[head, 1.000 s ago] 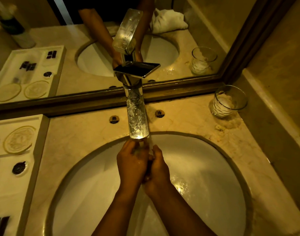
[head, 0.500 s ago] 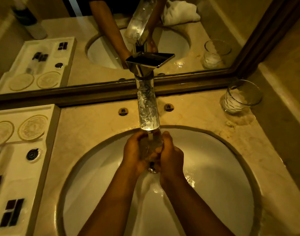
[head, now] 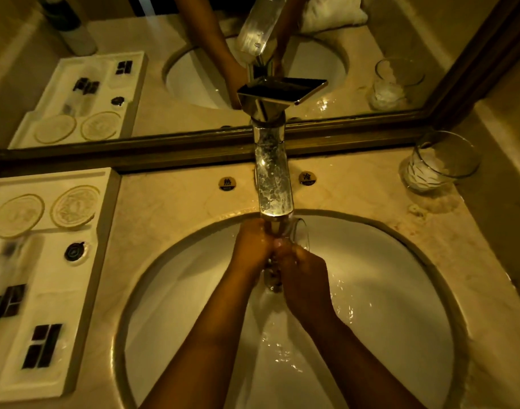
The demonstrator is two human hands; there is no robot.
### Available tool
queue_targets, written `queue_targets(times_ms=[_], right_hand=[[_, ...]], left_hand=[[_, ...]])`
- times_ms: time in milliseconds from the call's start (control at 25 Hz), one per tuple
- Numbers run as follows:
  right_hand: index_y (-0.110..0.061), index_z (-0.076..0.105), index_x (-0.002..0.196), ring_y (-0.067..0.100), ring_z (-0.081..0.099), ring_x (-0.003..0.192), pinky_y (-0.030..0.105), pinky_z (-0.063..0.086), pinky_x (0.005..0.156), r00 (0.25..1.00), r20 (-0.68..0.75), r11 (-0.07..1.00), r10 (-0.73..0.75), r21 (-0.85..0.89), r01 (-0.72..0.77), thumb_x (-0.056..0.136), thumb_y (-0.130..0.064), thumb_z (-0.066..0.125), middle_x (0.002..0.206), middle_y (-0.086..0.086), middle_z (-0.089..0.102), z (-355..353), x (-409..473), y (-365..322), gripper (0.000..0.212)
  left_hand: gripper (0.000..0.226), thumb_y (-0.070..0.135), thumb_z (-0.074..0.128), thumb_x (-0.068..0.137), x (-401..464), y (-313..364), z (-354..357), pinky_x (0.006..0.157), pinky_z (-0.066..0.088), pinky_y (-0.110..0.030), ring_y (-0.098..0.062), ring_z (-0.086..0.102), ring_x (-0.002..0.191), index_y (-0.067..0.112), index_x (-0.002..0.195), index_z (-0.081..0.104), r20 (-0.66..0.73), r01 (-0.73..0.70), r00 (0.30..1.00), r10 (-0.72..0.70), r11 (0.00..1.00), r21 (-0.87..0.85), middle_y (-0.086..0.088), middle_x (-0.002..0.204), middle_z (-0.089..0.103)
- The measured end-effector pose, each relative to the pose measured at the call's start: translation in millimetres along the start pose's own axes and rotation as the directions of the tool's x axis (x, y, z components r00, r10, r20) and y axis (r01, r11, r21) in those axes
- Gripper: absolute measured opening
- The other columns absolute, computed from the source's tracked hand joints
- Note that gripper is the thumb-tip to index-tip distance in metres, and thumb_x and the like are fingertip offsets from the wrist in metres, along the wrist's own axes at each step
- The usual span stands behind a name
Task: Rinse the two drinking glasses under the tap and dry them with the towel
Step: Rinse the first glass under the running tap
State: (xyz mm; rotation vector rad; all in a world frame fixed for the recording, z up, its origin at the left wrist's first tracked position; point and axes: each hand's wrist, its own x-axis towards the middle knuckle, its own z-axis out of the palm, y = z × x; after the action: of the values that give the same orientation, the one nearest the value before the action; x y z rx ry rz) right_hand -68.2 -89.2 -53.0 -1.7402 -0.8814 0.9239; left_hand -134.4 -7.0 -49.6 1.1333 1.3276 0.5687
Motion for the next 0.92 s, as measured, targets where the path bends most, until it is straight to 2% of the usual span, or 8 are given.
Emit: queue_targets(times_ms=[80, 160, 240, 320, 480, 560, 720, 920], right_hand=[[-0.029, 0.074, 0.086, 0.007, 0.068, 0.076, 0.03, 0.055, 0.071, 0.953, 0.209, 0.925, -0.218, -0.267, 0.27, 0.094, -0.06, 0.04, 0.081, -0.008, 0.074, -16, 1, 13, 0.047], [-0.032, 0.075, 0.104, 0.004, 0.067, 0.094, 0.027, 0.054, 0.082, 0.846, 0.419, 0.752, -0.328, -0.426, 0.503, 0.094, -0.065, 0.036, 0.101, -0.013, 0.076, -32, 5, 21, 0.053], [-0.035, 0.074, 0.111, 0.0, 0.064, 0.103, 0.025, 0.052, 0.087, 0.79, 0.545, 0.701, -0.281, -0.445, 0.557, 0.093, -0.06, 0.046, 0.111, -0.016, 0.073, -42, 8, 18, 0.041], [-0.034, 0.073, 0.113, 0.002, 0.063, 0.104, 0.027, 0.052, 0.089, 0.781, 0.596, 0.754, -0.188, -0.422, 0.503, 0.094, -0.045, 0.056, 0.113, -0.014, 0.072, -44, 11, 13, 0.028], [-0.026, 0.071, 0.11, 0.009, 0.067, 0.091, 0.032, 0.055, 0.086, 0.877, 0.475, 0.973, 0.07, -0.227, 0.046, 0.094, -0.02, 0.056, 0.1, -0.005, 0.073, -21, 14, -13, 0.022], [-0.022, 0.074, 0.097, 0.015, 0.069, 0.079, 0.035, 0.054, 0.078, 0.905, 0.393, 0.986, 0.165, -0.056, -0.155, 0.093, -0.019, 0.058, 0.085, 0.0, 0.074, -7, 13, -24, 0.018], [-0.016, 0.075, 0.081, 0.021, 0.071, 0.071, 0.04, 0.058, 0.073, 0.959, 0.269, 0.996, 0.087, -0.03, -0.081, 0.094, -0.036, 0.061, 0.073, 0.004, 0.074, -10, 15, -23, 0.027], [-0.017, 0.068, 0.063, 0.022, 0.068, 0.058, 0.038, 0.058, 0.057, 0.99, 0.127, 0.991, 0.06, -0.126, -0.044, 0.089, -0.048, 0.063, 0.062, 0.006, 0.07, -22, 25, -9, 0.041]], left_hand=[[0.031, 0.029, 0.052, 0.096, -3, -1, -1, 0.081, 0.053, -0.044, -0.029, 0.069, 0.08, 0.008, 0.094, 0.074, 0.027, 0.214, 0.976, -0.214, 0.941, -0.262, -0.015, 0.09, 0.076], [0.034, 0.031, 0.051, 0.095, -7, -12, -1, 0.083, 0.055, -0.044, -0.03, 0.07, 0.083, 0.006, 0.089, 0.074, 0.067, 0.375, 0.925, -0.374, 0.869, -0.324, -0.015, 0.088, 0.076], [0.035, 0.033, 0.049, 0.093, -10, -19, -5, 0.08, 0.055, -0.042, -0.029, 0.071, 0.083, 0.008, 0.09, 0.074, 0.145, 0.477, 0.879, -0.454, 0.829, -0.292, -0.013, 0.087, 0.075], [0.035, 0.035, 0.05, 0.094, -12, -18, -6, 0.077, 0.055, -0.04, -0.027, 0.071, 0.083, 0.01, 0.096, 0.075, 0.175, 0.489, 0.872, -0.457, 0.812, -0.317, -0.012, 0.09, 0.075], [0.022, 0.027, 0.062, 0.095, -5, -9, -1, 0.059, 0.056, -0.028, -0.017, 0.07, 0.064, 0.009, 0.095, 0.074, -0.009, 0.233, 0.96, -0.281, 0.813, -0.533, -0.008, 0.081, 0.074], [0.011, 0.021, 0.066, 0.093, -3, -5, 1, 0.057, 0.055, -0.026, -0.012, 0.067, 0.059, 0.012, 0.086, 0.07, -0.107, 0.141, 0.96, -0.26, 0.775, -0.616, -0.001, 0.069, 0.07], [0.016, 0.016, 0.061, 0.096, -12, -6, 1, 0.056, 0.056, -0.026, -0.012, 0.07, 0.063, 0.016, 0.083, 0.07, -0.124, 0.087, 0.969, -0.215, 0.763, -0.641, 0.0, 0.069, 0.073], [0.018, 0.034, 0.058, 0.099, -26, -19, -18, 0.085, 0.06, -0.055, -0.031, 0.073, 0.097, 0.023, 0.103, 0.072, 0.023, 0.212, 0.977, -0.214, 0.938, -0.273, -0.012, 0.107, 0.075]])
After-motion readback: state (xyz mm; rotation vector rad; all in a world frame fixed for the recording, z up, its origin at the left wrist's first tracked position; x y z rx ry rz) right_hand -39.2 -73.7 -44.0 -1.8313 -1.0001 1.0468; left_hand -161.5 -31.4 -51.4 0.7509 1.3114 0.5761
